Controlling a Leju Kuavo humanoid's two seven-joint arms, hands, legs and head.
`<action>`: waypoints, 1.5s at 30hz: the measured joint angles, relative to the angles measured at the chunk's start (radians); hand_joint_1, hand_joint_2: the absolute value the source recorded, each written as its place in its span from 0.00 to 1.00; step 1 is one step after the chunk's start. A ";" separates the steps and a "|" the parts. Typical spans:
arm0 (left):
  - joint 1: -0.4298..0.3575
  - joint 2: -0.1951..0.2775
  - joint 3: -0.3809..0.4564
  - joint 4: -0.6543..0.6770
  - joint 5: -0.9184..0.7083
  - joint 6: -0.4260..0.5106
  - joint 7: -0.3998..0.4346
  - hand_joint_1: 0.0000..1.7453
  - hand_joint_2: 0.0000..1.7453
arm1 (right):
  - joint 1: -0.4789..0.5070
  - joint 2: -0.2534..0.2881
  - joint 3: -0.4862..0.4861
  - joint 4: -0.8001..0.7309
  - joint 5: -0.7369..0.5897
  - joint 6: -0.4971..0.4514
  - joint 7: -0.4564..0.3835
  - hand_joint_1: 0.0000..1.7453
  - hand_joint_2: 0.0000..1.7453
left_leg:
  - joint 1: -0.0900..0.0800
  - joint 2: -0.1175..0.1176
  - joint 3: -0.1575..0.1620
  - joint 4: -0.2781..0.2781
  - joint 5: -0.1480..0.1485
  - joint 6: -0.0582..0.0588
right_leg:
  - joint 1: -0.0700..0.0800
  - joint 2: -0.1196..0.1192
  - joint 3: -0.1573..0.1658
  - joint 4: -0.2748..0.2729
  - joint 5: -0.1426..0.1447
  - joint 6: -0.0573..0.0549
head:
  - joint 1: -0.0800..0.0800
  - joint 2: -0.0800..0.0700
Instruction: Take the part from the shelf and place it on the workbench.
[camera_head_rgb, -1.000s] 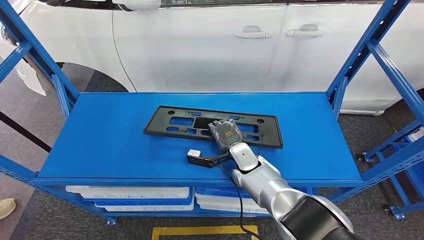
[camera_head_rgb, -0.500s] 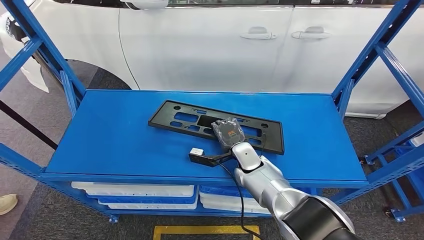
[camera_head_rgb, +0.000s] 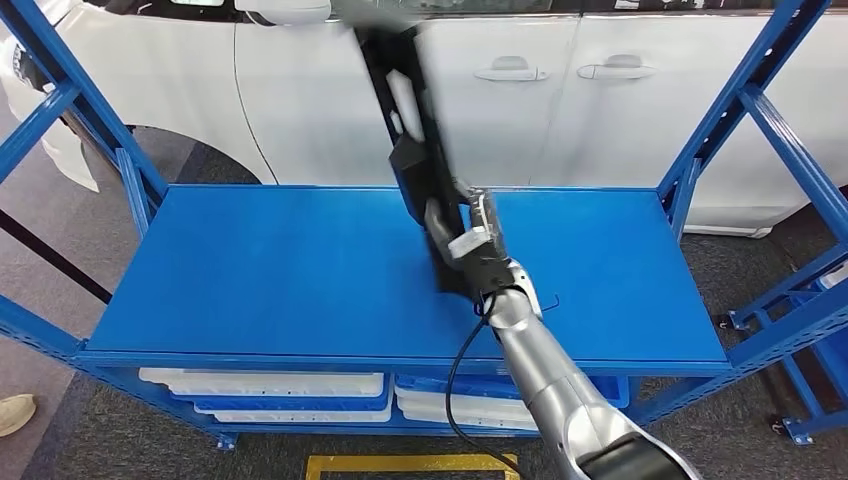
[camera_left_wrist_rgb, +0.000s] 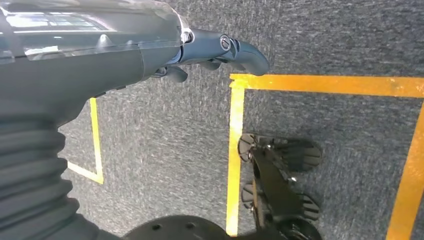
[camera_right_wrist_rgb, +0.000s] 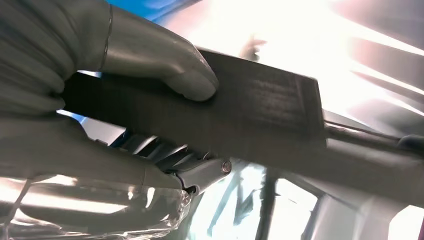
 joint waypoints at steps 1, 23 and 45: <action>0.001 0.000 0.000 0.000 0.000 -0.002 -0.001 0.00 1.00 | 0.036 -0.008 -0.004 -0.115 -0.088 0.053 -0.001 1.00 1.00 | -0.002 -0.002 0.006 -0.018 0.003 0.008 | 0.001 0.000 -0.004 0.003 -0.001 0.006 | 0.000 0.000; 0.009 -0.008 0.079 0.000 0.000 0.004 -0.034 0.00 1.00 | 0.341 -0.058 0.020 -1.036 -0.399 0.640 -0.001 1.00 1.00 | -0.014 0.003 -0.051 0.130 -0.107 0.005 | -0.002 -0.002 -0.011 0.001 0.002 -0.022 | 0.001 0.000; -0.006 0.001 0.092 0.000 0.000 0.014 -0.016 0.00 1.00 | 0.281 -0.088 0.121 -1.096 -0.457 0.488 0.053 1.00 1.00 | -0.014 0.009 -0.052 -0.014 0.047 0.047 | -0.013 0.002 0.024 0.102 -0.096 0.037 | 0.001 0.000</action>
